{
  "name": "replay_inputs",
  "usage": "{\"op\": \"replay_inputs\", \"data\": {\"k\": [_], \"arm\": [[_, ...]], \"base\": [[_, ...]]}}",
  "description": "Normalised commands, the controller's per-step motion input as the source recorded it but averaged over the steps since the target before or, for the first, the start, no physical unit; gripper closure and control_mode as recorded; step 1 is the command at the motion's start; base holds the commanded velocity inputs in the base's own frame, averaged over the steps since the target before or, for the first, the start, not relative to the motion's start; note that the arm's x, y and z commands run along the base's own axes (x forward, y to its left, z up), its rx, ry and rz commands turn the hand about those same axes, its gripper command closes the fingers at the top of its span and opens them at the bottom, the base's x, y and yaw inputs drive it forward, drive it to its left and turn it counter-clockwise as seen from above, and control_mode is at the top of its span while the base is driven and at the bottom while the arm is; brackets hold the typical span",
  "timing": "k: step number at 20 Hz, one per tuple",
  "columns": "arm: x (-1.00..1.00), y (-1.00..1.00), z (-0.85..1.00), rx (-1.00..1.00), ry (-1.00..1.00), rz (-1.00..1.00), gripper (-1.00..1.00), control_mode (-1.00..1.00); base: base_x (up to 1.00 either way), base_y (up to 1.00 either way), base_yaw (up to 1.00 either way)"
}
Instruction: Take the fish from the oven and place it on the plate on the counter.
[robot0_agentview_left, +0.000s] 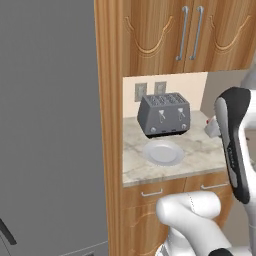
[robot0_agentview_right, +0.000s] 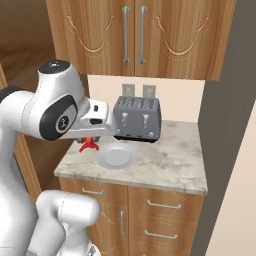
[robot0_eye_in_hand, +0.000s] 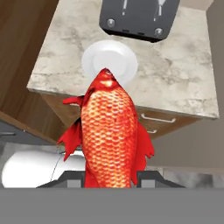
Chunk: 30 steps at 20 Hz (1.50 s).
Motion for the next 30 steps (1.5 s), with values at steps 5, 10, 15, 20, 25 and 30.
{"op": "replay_inputs", "data": {"k": [5, 10, 15, 20, 25, 30], "arm": [[0.39, 0.0, -0.45, -0.01, 0.22, 0.05, 1.0, -1.0], [0.57, 0.36, -0.84, 0.0, 0.16, 0.01, 1.0, -1.0], [0.6, 0.43, -0.98, 0.04, 0.04, -0.01, 1.0, -1.0], [0.43, -0.03, -0.53, 0.12, -0.05, -0.18, 1.0, -1.0], [0.35, -0.2, -0.05, 0.07, 0.0, -0.18, 1.0, -1.0], [0.4, 0.0, -0.09, 0.01, 0.0, -0.09, 1.0, -1.0]], "base": [[0.0, 0.0, 0.0], [0.0, 0.0, 0.0], [0.0, 0.0, 0.0], [0.0, 0.0, 0.0], [0.0, 0.0, 0.0], [0.0, 0.0, 0.0]]}}
